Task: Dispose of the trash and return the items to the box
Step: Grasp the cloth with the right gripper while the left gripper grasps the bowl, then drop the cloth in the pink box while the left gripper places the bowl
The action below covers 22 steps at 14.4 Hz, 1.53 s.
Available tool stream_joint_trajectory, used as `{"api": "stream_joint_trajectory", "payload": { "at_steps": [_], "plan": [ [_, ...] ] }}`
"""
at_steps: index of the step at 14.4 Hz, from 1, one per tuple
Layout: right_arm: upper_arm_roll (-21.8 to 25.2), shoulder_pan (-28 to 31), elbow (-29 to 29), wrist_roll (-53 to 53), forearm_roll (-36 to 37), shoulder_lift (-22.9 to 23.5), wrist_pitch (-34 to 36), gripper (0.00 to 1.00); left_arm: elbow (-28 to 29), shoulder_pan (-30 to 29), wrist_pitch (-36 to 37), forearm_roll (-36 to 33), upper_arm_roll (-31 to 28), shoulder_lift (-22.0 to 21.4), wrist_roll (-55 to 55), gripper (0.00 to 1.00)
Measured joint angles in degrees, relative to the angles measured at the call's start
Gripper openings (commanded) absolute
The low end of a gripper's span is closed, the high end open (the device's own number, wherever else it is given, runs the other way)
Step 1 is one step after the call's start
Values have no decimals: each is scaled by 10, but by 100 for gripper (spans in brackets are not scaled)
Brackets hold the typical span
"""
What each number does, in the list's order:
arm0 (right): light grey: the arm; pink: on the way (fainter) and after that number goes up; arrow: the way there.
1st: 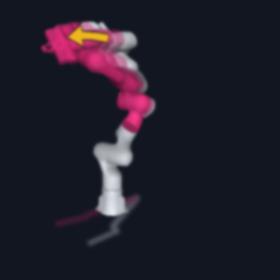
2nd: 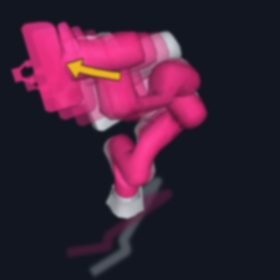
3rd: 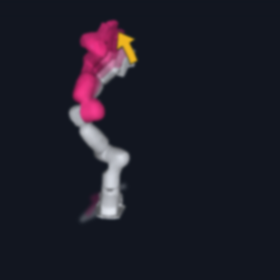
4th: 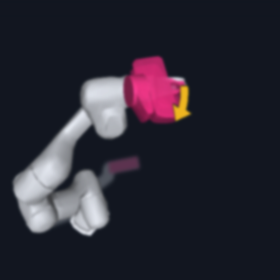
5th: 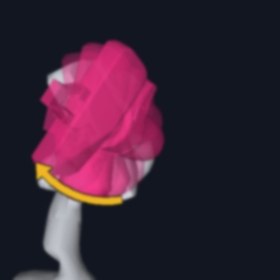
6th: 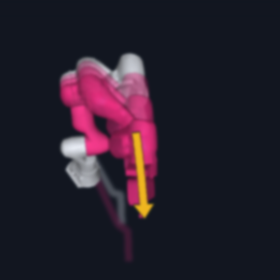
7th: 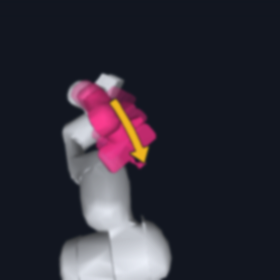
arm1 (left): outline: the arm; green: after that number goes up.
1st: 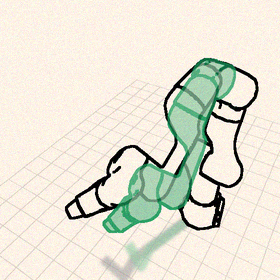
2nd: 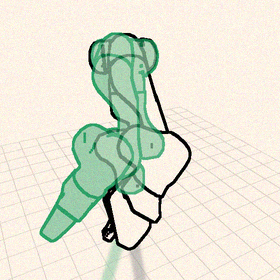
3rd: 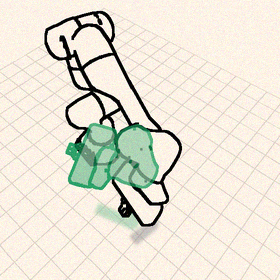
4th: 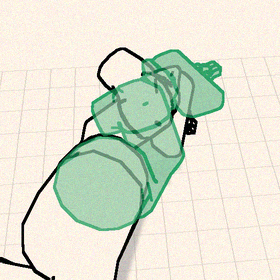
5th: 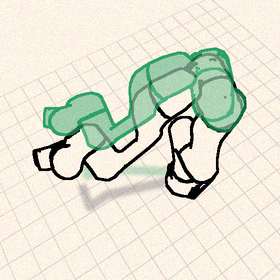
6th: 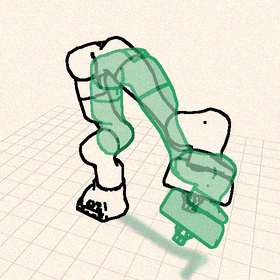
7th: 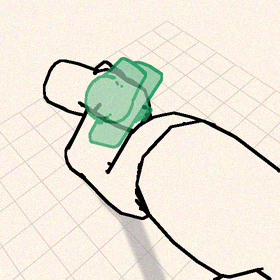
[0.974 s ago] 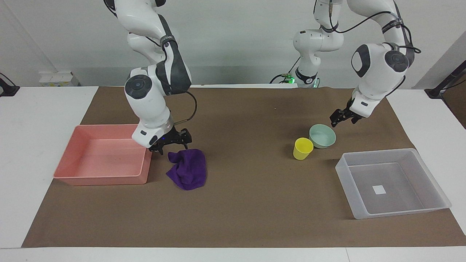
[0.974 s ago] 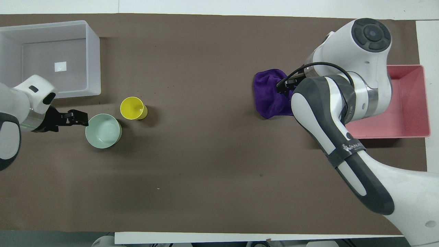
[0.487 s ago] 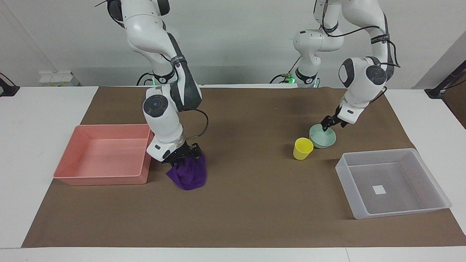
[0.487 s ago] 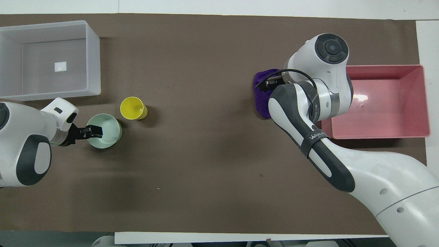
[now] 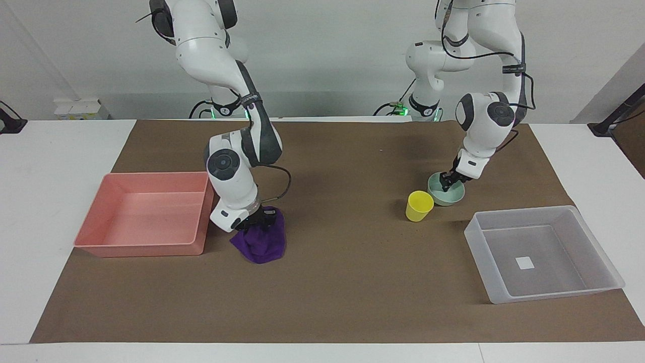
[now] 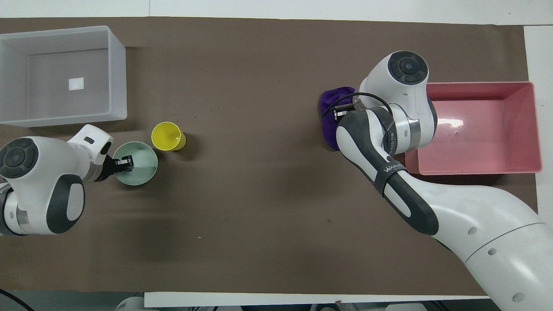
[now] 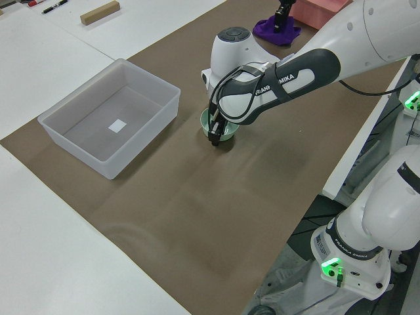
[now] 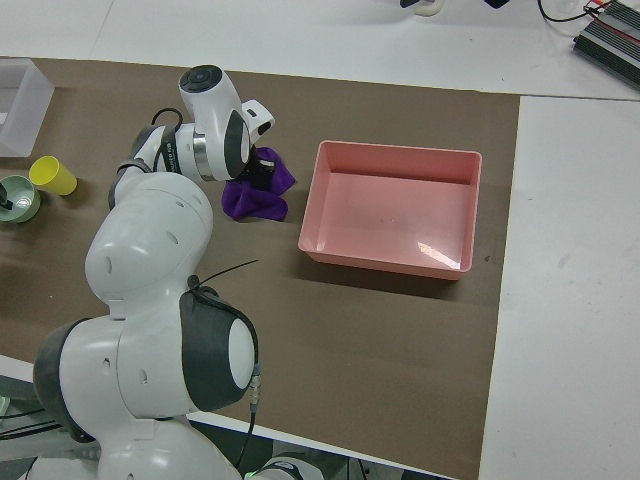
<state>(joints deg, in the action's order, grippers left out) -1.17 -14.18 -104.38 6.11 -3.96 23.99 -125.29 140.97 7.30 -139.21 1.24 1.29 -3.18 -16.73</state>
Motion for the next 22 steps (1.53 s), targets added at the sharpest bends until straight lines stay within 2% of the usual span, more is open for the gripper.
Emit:
{"api": "stream_joint_trajectory", "payload": {
  "at_steps": [3, 6, 8, 10, 11, 12, 15, 18, 19, 20, 21, 22],
  "plan": [
    [1, 2, 3, 1, 0, -8, 10, 0, -45, 0, 57, 0, 1, 1, 0, 0],
    [3, 16, 7, 1, 0, -41, 41, 0, -175, -1, 242, 0, -3, -13, 12, 0],
    [3, 26, 9, 1, 0, -74, 67, 0, -259, -12, 312, 0, -9, -24, 22, 0],
    [3, 32, 10, 1, 0, -109, 98, 0, -286, -35, 276, 3, -12, -12, 28, 0],
    [3, 32, 11, 1, 0, -124, 113, 0, -291, -49, 242, 5, -13, 11, 31, 0],
    [3, 32, 13, 1, 0, -138, 130, 0, -308, -63, 214, 9, -14, 48, 36, 0],
    [6, 45, 21, 1, 1, -172, 169, 0, -414, -85, 184, 12, -15, 174, 41, 0],
    [8, 92, 22, -10, 6, -202, 198, 0, -453, -98, 122, 12, -15, 252, 53, 0],
    [8, 111, 22, -23, 7, -210, 206, 0, -456, -102, 111, 12, -15, 267, 65, 10],
    [9, 131, 22, -37, 8, -216, 214, 0, -456, -107, 103, 12, -15, 277, 75, 70],
    [9, 154, 22, -52, 9, -219, 221, 0, -455, -111, 96, 12, -15, 283, 81, 91],
    [10, 179, 20, -72, 9, -221, 223, 0, -455, -114, 94, 12, -15, 286, 84, 92]
  ]
}}
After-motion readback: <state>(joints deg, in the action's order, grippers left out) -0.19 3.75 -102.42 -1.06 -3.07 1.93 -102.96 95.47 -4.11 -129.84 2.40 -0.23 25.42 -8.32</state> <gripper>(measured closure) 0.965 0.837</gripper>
